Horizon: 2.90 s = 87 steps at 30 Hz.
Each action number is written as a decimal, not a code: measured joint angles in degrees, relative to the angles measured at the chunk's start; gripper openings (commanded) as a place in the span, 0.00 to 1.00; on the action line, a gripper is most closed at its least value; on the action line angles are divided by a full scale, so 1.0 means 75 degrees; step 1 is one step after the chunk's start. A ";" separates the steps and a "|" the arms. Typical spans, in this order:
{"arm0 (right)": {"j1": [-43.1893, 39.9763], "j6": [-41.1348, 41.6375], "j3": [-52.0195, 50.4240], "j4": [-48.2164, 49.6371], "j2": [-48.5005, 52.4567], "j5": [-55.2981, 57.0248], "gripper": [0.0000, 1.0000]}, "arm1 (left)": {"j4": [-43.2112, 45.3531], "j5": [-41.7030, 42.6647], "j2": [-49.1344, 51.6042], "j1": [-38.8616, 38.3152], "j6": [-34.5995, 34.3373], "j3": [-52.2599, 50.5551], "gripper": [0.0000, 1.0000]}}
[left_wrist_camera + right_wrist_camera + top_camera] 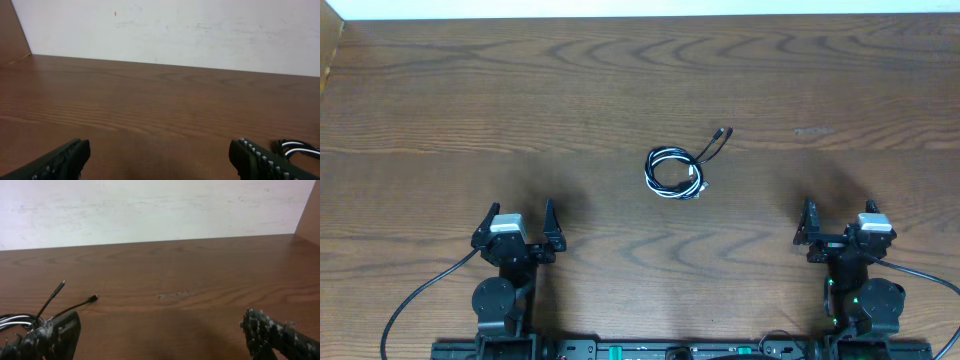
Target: Untangle cables
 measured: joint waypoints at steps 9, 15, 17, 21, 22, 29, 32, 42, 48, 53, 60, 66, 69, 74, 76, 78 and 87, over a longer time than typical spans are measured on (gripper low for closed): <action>0.0000 0.0000 0.0000 0.0000 0.0000 0.0000 0.99 | 0.0000 0.0000 0.0000 0.0000 0.0000 0.0000 0.94; 0.0000 -0.0003 0.0000 0.0000 0.0000 0.0003 0.99 | 0.0000 0.0000 0.0000 0.0000 0.0000 0.0000 0.94; 0.0000 0.0000 0.0000 0.0000 0.0000 0.0003 0.99 | 0.0000 0.0000 0.0000 0.0000 0.0000 0.0000 0.94; 0.0000 0.0000 0.0000 0.0000 0.0000 0.0000 0.99 | 0.0000 0.0000 0.0000 0.0000 0.0000 0.0000 0.94; 0.0000 0.0000 0.0000 0.0000 0.0000 0.0003 0.99 | 0.0000 0.0000 0.0000 0.0000 0.0000 0.0000 0.94; 0.0000 0.0000 0.0000 0.0000 0.0000 0.0000 0.99 | 0.0000 0.0000 0.0000 0.0000 0.0000 0.0000 0.94; 0.0000 0.0000 0.0000 0.0000 0.0000 0.0000 0.99 | 0.0000 0.0000 0.0000 0.0000 0.0000 0.0000 0.94; 0.0000 0.0000 0.0000 0.0003 0.0000 0.0000 0.99 | 0.0000 0.0000 0.0000 0.0000 0.0000 0.0000 0.94; 0.0000 0.0000 0.0000 0.0000 0.0000 -0.0050 0.99 | 0.0000 0.0000 0.0000 0.0000 0.0000 0.0000 0.94; 0.0000 0.0000 0.0000 0.0000 0.0000 -0.0245 0.99 | 0.0000 0.0000 0.0000 0.0000 0.0000 0.0000 0.94; 0.0000 0.0131 0.0000 0.0009 0.0102 -0.0437 0.99 | 0.0003 0.0003 0.0105 0.0000 -0.0478 0.0000 0.94; 0.0000 0.0195 0.0000 0.0061 0.0402 -0.1186 0.99 | -0.0047 0.0090 0.0128 0.0000 -0.1218 0.0050 0.94; 0.0000 0.0198 0.0032 0.0058 0.0627 -0.1679 0.99 | -0.0265 0.0455 0.0224 0.0000 -0.1364 0.0198 0.94; 0.0000 0.0216 0.0463 -0.0096 0.1212 -0.2460 0.99 | -0.0589 0.1352 0.1230 0.0000 -0.1416 0.1072 0.94; 0.0000 0.0216 0.0906 -0.0391 0.1603 -0.2728 0.99 | -0.0726 0.1547 0.1888 0.0000 -0.1419 0.1807 0.94; 0.0000 0.0219 0.1498 -0.0670 0.2104 -0.2906 0.99 | -0.0828 0.1722 0.2649 0.0000 -0.1416 0.2725 0.94; 0.0000 0.0242 0.4386 -0.2588 0.4444 -0.3241 0.99 | -0.2308 0.2873 0.5473 -0.0073 -0.1387 0.5782 0.94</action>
